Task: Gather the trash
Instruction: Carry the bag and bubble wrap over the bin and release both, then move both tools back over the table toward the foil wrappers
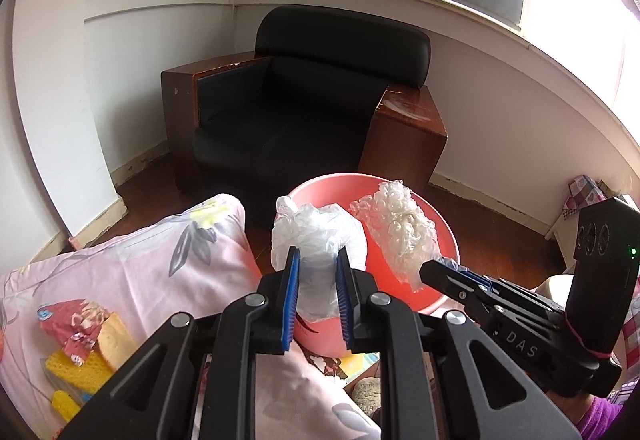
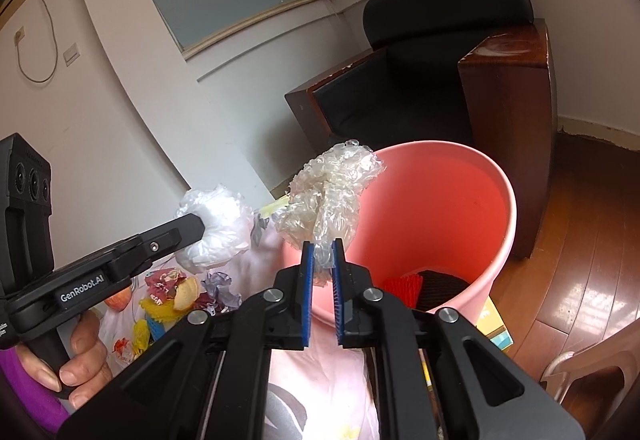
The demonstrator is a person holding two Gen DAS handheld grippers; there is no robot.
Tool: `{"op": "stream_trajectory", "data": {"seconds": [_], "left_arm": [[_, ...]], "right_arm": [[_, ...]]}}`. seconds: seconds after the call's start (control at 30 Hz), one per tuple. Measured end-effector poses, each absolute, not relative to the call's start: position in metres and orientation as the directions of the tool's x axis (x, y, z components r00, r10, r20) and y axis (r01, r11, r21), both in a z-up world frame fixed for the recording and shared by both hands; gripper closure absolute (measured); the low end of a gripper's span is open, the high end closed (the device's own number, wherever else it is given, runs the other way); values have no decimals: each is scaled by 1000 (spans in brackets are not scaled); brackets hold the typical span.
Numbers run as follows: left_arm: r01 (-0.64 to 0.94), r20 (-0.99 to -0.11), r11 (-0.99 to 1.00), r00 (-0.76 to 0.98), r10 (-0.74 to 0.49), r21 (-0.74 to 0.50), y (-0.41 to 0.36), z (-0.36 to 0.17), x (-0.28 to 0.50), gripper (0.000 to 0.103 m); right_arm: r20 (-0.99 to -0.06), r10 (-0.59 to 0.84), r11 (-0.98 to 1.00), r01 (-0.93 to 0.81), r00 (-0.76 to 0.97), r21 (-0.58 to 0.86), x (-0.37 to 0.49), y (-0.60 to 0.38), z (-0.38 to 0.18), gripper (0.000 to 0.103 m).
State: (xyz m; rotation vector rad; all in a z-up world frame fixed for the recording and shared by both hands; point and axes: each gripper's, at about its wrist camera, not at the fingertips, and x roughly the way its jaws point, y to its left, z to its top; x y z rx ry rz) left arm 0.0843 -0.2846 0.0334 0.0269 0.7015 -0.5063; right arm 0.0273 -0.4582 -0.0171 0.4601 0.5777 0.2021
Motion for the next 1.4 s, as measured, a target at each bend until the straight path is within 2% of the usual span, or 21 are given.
{"op": "stream_trajectory", "data": {"seconds": [0.3, 0.33, 0.4, 0.47, 0.57, 0.73, 1.07, 1.4], "left_arm": [[460, -622, 877, 649, -439, -140, -297, 30, 97, 84], [456, -620, 879, 652, -437, -139, -298, 30, 98, 81], [456, -621, 879, 650, -437, -141, -298, 29, 99, 68], [452, -618, 881, 655, -435, -140, -297, 29, 98, 57], [456, -616, 880, 657, -434, -133, -297, 30, 97, 56], [446, -616, 885, 662, -426, -133, -292, 32, 94, 55], [397, -634, 907, 667, -392, -144, -268, 31, 82, 46], [334, -647, 930, 678, -350, -153, -234, 32, 68, 45]], "right_arm": [[-494, 271, 877, 0, 826, 481, 28, -459, -19, 92], [-498, 266, 877, 7, 826, 480, 27, -459, -19, 91], [-504, 255, 879, 19, 825, 477, 27, -457, -20, 88], [-506, 247, 880, 28, 826, 475, 26, -458, -20, 79], [-501, 245, 874, 35, 830, 485, 26, -459, -21, 67], [-495, 243, 872, 36, 834, 488, 24, -458, -20, 65], [-481, 264, 870, 9, 836, 493, 17, -457, -20, 65], [-487, 294, 867, -15, 822, 498, 12, -452, -24, 65]]}}
